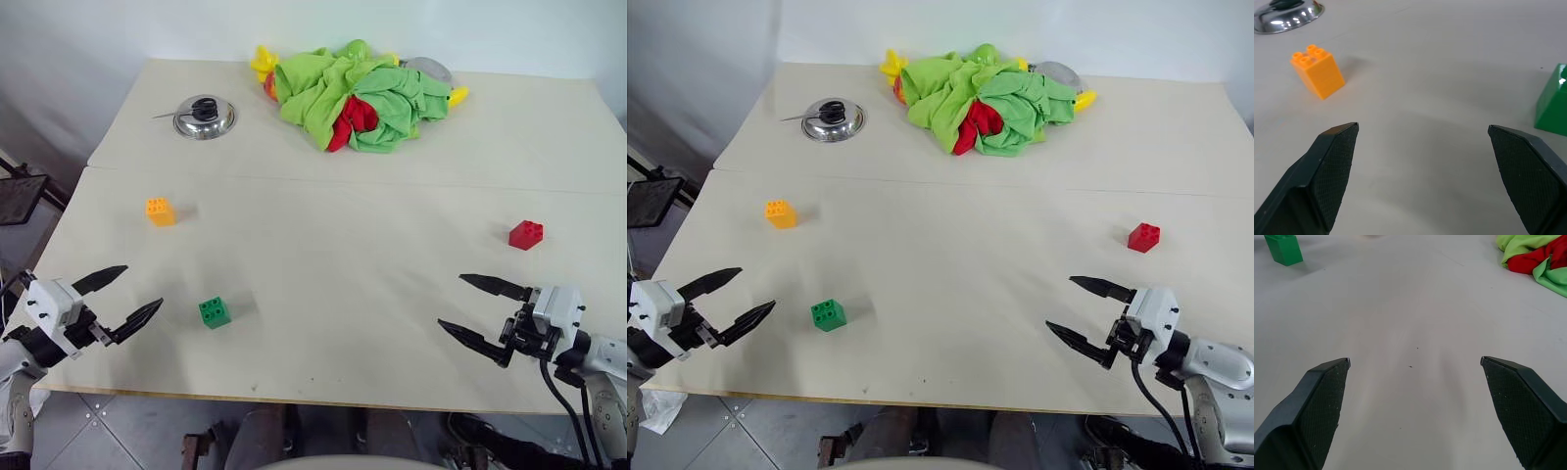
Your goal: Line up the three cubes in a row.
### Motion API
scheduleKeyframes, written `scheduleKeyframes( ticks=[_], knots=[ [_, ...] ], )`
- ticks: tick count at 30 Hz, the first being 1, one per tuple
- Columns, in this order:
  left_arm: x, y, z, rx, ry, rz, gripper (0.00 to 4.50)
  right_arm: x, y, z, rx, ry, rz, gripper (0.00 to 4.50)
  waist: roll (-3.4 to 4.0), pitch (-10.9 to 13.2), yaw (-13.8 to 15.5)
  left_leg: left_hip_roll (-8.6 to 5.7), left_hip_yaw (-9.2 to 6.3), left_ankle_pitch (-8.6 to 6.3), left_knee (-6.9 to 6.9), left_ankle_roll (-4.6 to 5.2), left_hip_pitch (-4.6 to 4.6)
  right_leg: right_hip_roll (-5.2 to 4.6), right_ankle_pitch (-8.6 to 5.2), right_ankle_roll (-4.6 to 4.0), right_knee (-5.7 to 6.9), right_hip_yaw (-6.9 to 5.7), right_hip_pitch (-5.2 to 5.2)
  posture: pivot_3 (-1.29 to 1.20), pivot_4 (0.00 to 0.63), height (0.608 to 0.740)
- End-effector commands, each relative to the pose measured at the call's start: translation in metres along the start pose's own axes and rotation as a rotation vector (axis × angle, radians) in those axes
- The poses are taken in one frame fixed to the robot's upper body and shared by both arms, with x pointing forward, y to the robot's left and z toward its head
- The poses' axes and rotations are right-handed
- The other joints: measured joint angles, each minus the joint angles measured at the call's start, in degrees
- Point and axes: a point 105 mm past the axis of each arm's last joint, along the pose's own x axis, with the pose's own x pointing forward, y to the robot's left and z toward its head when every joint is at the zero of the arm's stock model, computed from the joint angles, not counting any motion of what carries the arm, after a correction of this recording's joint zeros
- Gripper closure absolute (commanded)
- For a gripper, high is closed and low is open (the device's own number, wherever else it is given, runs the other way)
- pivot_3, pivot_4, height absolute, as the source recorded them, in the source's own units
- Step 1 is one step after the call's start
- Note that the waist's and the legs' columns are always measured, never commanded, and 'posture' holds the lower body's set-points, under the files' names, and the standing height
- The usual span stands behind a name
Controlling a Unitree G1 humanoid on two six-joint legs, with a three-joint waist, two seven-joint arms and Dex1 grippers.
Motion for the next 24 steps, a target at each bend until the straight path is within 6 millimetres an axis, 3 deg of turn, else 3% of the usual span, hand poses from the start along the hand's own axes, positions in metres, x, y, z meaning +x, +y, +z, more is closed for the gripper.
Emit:
scheduleKeyframes(
  ticks=[1,4,8,12,15,19,24],
  knots=[
    [0.0,0.003,0.011,0.022,-0.033,0.02,0.01,-0.002,-0.008,0.009,-0.023,-0.04,-0.061,0.0,0.0,0.0,0.0,0.0,0.0,0.0,0.0,0.0,0.0,0.0,0.0,0.0,0.0,0.0,0.0,0.0,0.15,0.74],
    [0.008,-0.005,0.02,-0.038,-0.074,-0.026,0.01,-0.012,-0.018,0.009,-0.017,-0.056,-0.166,0.0,0.0,0.0,0.0,0.0,-0.01,0.0,0.0,0.0,-0.01,0.0,0.0,0.0,0.01,0.0,0.0,0.0,0.15,0.74],
    [0.028,-0.022,0.051,-0.106,-0.158,-0.139,0.01,-0.046,-0.038,0.009,0.01,-0.071,-0.406,0.0,0.0,0.0,0.93,-0.06,-0.04,-0.01,0.02,0.02,-0.02,-0.03,0.0,0.0,0.01,0.03,0.02,0.0,0.15,0.74],
    [0.058,-0.055,0.08,-0.012,-0.212,-0.316,0.01,-0.093,-0.044,-0.008,0.088,-0.037,-0.684,0.0,0.01,-0.01,1.69,-0.08,-0.11,-0.01,0.03,0.02,-0.01,0.0,0.0,0.0,0.0,0.03,0.06,0.0,0.15,0.74],
    [0.077,-0.082,0.093,0.018,-0.25,-0.452,0.01,-0.114,-0.037,-0.032,0.138,0.03,-0.811,0.0,0.05,-0.03,1.43,-0.13,-0.06,-0.01,0.01,0.02,0.0,0.02,0.0,0.0,0.01,0.08,0.06,0.0,0.15,0.74],
    [0.09,-0.1,0.098,0.005,-0.265,-0.555,0.01,-0.115,-0.036,-0.04,0.154,0.048,-0.886,0.0,0.28,-0.01,0.45,-0.06,0.2,0.0,0.0,0.02,0.1,0.12,0.0,0.0,0.05,0.31,0.0,0.0,0.15,0.74],
    [0.097,-0.095,0.094,-0.004,-0.262,-0.554,0.01,-0.093,-0.056,-0.03,0.256,0.067,-0.937,0.0,0.34,-0.01,-0.59,0.3,0.51,0.02,0.03,-0.15,0.3,0.49,0.0,0.01,0.13,0.77,-0.06,0.0,0.15,0.74]
  ],
)
